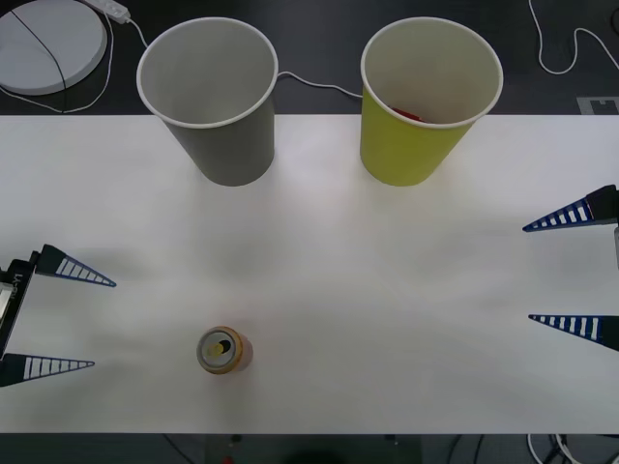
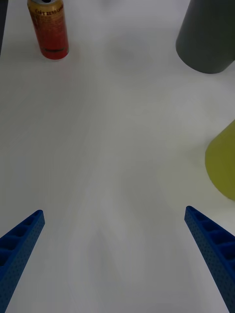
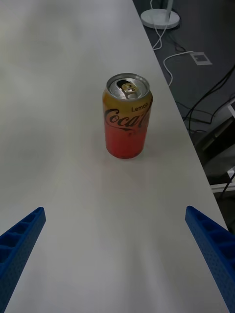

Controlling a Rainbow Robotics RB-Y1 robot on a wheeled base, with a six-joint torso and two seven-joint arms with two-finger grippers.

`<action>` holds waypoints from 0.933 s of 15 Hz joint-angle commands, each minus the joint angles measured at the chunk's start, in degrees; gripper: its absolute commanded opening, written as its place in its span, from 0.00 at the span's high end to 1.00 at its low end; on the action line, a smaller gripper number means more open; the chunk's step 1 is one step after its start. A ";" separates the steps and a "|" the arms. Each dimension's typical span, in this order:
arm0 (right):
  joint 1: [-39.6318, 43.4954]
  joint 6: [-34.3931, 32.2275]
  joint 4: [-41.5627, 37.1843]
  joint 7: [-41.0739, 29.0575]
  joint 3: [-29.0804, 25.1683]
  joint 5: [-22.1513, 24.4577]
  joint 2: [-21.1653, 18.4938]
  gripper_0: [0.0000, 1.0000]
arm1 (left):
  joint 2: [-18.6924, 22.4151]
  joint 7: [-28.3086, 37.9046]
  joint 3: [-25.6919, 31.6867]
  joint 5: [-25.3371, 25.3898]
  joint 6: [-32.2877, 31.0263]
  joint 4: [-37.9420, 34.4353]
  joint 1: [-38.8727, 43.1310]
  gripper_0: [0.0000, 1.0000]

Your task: Put the can into the green bin and the plastic bottle into the gray bin

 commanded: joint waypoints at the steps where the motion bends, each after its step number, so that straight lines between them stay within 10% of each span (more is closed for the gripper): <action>1: 0.00 0.00 0.00 0.00 0.00 0.00 0.00 0.00 | -0.01 -2.81 -4.54 3.50 0.00 4.02 -1.07 0.00; 14: 0.00 0.00 0.00 0.00 0.00 0.00 0.00 0.00 | -8.44 -12.04 -11.40 10.71 5.71 11.84 -1.33 0.00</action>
